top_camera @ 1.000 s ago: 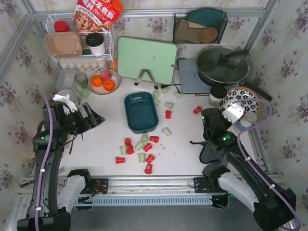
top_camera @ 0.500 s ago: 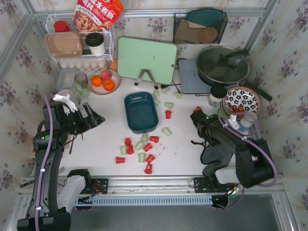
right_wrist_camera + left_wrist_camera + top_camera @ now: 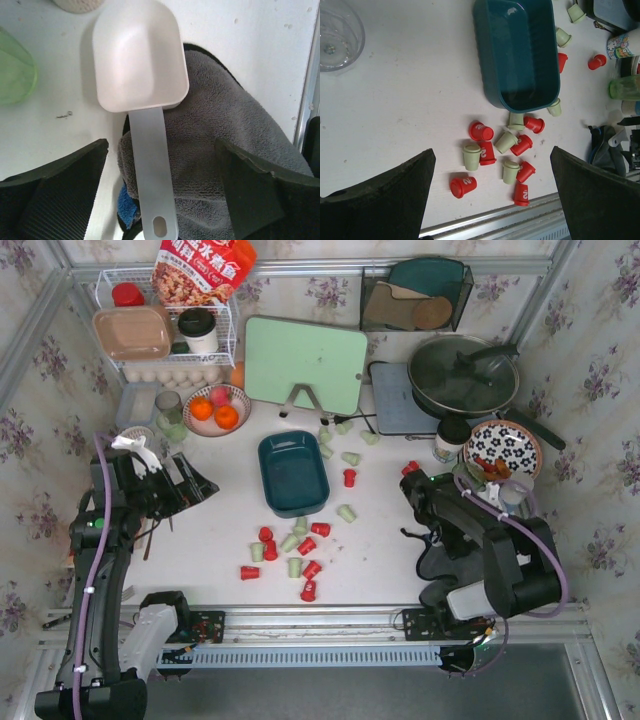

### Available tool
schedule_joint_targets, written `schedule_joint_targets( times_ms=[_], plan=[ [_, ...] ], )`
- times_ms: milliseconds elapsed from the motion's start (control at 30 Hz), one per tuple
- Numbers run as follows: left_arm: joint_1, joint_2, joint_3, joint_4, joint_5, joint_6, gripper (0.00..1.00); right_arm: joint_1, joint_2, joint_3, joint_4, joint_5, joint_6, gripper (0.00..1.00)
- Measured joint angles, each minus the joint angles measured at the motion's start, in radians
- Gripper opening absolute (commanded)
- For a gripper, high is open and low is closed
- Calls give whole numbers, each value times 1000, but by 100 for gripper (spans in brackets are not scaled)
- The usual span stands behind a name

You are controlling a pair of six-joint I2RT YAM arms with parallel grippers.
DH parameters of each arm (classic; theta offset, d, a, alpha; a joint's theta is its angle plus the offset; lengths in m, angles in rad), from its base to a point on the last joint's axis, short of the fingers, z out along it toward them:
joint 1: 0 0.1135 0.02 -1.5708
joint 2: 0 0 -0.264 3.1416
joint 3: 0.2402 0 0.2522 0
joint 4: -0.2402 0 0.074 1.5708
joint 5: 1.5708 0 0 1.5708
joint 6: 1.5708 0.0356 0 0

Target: Mix the coffee capsules in the storage basket

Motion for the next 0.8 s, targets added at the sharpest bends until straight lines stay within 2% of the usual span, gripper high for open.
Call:
schedule_joint_targets(
  times_ms=[167, 300, 433, 600, 800],
  plan=[
    [0, 4, 0, 0, 0, 0, 99, 0, -69, 67, -77, 60, -15, 100],
    [1, 10, 0, 2, -2, -3, 99, 1, -166, 124, -48, 106, -203, 100],
    [2, 44, 2, 4, -5, -4, 99, 3, -281, 103, 167, 91, -576, 100],
    [3, 70, 11, 2, -10, -3, 99, 3, -454, -32, 485, -66, -982, 99],
    [-28, 65, 11, -15, -70, 8, 100, 4, -598, -194, 825, -311, -1227, 94]
  ],
)
